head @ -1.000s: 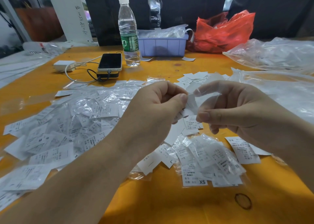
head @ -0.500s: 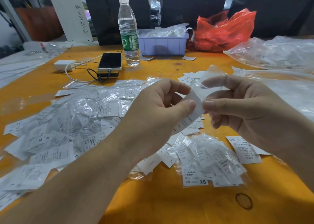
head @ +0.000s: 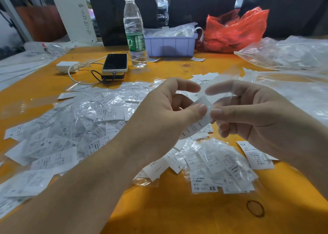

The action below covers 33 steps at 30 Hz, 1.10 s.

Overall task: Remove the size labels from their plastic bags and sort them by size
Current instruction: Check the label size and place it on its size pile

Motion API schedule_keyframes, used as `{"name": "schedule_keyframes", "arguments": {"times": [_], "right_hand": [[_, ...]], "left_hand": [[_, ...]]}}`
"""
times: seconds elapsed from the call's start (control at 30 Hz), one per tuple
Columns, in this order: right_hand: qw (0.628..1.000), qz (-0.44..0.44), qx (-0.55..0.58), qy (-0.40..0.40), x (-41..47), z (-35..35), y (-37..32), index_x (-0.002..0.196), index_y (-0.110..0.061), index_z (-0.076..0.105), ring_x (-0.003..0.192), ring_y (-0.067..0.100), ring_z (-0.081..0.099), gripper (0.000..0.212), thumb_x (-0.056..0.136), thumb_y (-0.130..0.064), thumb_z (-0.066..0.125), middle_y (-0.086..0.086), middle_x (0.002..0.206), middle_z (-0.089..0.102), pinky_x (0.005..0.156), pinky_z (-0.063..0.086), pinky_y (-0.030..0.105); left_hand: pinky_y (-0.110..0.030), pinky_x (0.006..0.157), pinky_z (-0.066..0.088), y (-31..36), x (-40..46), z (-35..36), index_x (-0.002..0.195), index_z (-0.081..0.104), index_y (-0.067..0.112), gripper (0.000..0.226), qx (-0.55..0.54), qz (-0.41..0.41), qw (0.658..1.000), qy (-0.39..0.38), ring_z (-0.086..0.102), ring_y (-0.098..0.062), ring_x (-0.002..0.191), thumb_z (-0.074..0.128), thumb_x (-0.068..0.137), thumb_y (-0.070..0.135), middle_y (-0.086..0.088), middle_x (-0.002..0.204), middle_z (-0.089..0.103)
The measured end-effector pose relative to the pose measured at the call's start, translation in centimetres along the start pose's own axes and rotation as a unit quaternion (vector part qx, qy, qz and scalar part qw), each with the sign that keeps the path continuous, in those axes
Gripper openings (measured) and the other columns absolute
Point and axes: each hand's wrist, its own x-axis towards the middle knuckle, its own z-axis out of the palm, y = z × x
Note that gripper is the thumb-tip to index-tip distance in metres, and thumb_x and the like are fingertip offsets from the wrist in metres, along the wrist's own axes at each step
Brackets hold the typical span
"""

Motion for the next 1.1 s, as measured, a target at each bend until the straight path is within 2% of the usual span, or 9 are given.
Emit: {"name": "schedule_keyframes", "arguments": {"times": [0.1, 0.2, 0.27, 0.37, 0.47, 0.7, 0.87, 0.97, 1.1], "right_hand": [[1.0, 0.01, -0.007, -0.017, -0.1, 0.1, 0.1, 0.105, -0.013, 0.067, 0.054, 0.017, 0.059, 0.053, 0.054, -0.014, 0.081, 0.007, 0.067, 0.067, 0.052, 0.051, 0.024], [1.0, 0.002, -0.018, -0.008, -0.1, 0.1, 0.0, 0.105, -0.013, 0.068, 0.054, 0.017, 0.06, 0.054, 0.054, -0.006, 0.085, 0.008, 0.068, 0.067, 0.052, 0.051, 0.025], [1.0, -0.01, -0.018, 0.017, -0.1, 0.0, -0.1, 0.106, -0.011, 0.067, 0.052, 0.017, 0.06, 0.057, 0.051, -0.011, 0.082, 0.01, 0.068, 0.067, 0.05, 0.051, 0.025], [0.998, -0.023, -0.017, 0.048, 0.0, -0.4, -0.4, 0.106, -0.01, 0.066, 0.051, 0.017, 0.058, 0.065, 0.045, -0.001, 0.086, 0.013, 0.07, 0.067, 0.049, 0.05, 0.025], [0.999, -0.023, -0.006, 0.049, 0.1, -0.4, -0.2, 0.107, -0.01, 0.066, 0.053, 0.017, 0.057, 0.055, 0.054, -0.006, 0.081, 0.015, 0.074, 0.068, 0.05, 0.05, 0.025], [0.999, -0.021, -0.044, 0.006, -0.1, 0.2, 0.8, 0.098, -0.015, 0.073, 0.058, 0.017, 0.059, 0.035, 0.063, -0.012, 0.077, 0.011, 0.074, 0.068, 0.053, 0.05, 0.023], [0.999, -0.021, -0.04, 0.018, 0.1, -0.1, 0.6, 0.104, -0.01, 0.07, 0.055, 0.016, 0.058, 0.043, 0.061, -0.011, 0.076, 0.014, 0.074, 0.069, 0.051, 0.05, 0.023], [0.998, -0.021, -0.041, 0.038, 0.2, -0.3, 0.5, 0.105, -0.008, 0.069, 0.054, 0.015, 0.058, 0.046, 0.06, -0.01, 0.075, 0.014, 0.076, 0.07, 0.051, 0.05, 0.022], [0.997, -0.023, -0.064, 0.03, 0.2, -0.3, 0.6, 0.102, -0.011, 0.071, 0.058, 0.016, 0.059, 0.037, 0.065, -0.011, 0.073, 0.013, 0.079, 0.07, 0.053, 0.05, 0.022]], "left_hand": [[-0.035, 0.072, 0.054, -0.1, 0.1, 0.1, 0.109, 0.057, 0.034, 0.035, 0.007, 0.003, 1.0, -0.002, 0.07, -0.02, 0.081, 0.067, 0.075, 0.036, 0.001, 0.081, 0.073], [-0.028, 0.068, 0.051, -0.1, 0.1, 0.0, 0.111, 0.056, 0.035, 0.038, 0.02, -0.006, 1.0, 0.0, 0.07, -0.015, 0.079, 0.066, 0.074, 0.04, 0.003, 0.082, 0.073], [-0.022, 0.062, 0.05, 0.0, 0.2, -0.3, 0.108, 0.058, 0.034, 0.038, 0.024, -0.031, 0.999, 0.006, 0.068, -0.008, 0.074, 0.066, 0.072, 0.045, 0.005, 0.083, 0.073], [-0.019, 0.056, 0.048, 0.1, 0.3, -0.6, 0.093, 0.067, 0.028, 0.019, 0.041, -0.062, 0.997, 0.002, 0.062, -0.003, 0.062, 0.069, 0.079, 0.041, 0.009, 0.078, 0.072], [-0.015, 0.053, 0.045, 0.1, 0.2, -0.6, 0.082, 0.069, 0.024, 0.008, 0.05, -0.052, 0.997, 0.01, 0.06, 0.0, 0.058, 0.067, 0.089, 0.028, 0.011, 0.071, 0.07], [-0.013, 0.05, 0.044, 0.1, 0.1, 0.0, 0.088, 0.07, 0.016, 0.009, 0.032, -0.024, 0.999, 0.027, 0.059, -0.002, 0.057, 0.066, 0.09, 0.024, 0.012, 0.069, 0.069], [-0.016, 0.054, 0.048, 0.2, 0.2, -0.3, 0.086, 0.07, 0.024, 0.011, 0.031, -0.051, 0.998, 0.012, 0.06, -0.003, 0.059, 0.067, 0.083, 0.034, 0.009, 0.074, 0.07], [-0.017, 0.055, 0.05, 0.4, 0.3, -0.8, 0.083, 0.071, 0.024, 0.01, 0.023, -0.059, 0.998, 0.021, 0.06, -0.004, 0.058, 0.064, 0.075, 0.025, 0.009, 0.073, 0.071], [-0.012, 0.053, 0.047, 0.7, 0.2, -0.8, 0.085, 0.068, 0.021, 0.011, 0.046, -0.029, 0.998, 0.039, 0.062, 0.0, 0.058, 0.066, 0.089, 0.01, 0.012, 0.073, 0.071]]}}
